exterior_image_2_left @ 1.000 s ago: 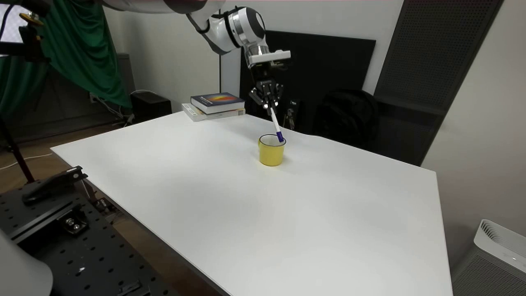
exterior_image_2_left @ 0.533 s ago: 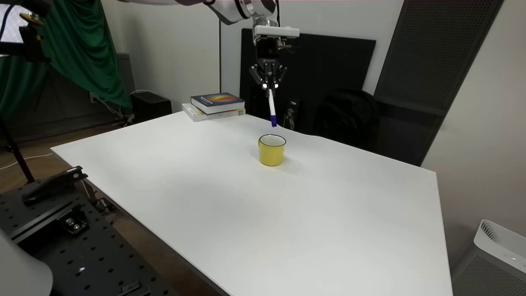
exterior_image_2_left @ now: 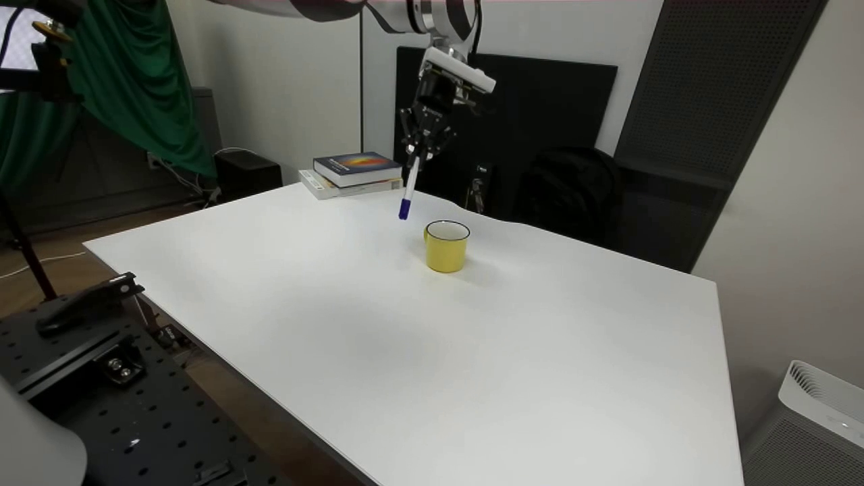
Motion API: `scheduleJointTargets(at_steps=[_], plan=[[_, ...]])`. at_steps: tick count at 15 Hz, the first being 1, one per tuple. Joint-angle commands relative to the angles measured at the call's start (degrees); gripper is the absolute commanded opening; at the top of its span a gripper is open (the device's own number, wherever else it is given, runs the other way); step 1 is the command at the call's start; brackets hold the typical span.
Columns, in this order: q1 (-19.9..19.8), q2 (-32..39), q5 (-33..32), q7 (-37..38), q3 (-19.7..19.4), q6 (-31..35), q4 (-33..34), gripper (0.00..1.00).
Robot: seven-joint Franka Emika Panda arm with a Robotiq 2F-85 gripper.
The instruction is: Remove the blue marker from the yellow mug
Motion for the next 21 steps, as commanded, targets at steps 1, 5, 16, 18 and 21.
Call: scheduleJointTargets(at_steps=[1,5,16,18,21], plan=[[-1.7,0.9,4.3,-0.5,2.5,-2.3,0.5,0.04],[-1.2,1.7,5.4,-2.0,2.9,1.8,-1.6,0.04],[2.6,0.9,4.3,-3.1,2.6,23.2,-20.7,0.04],[3.1,0.0,4.2,-3.0,2.5,24.9,-23.1,0.04],[3.6,-1.6,3.7,-2.8,2.2,27.2,-26.2,0.44]])
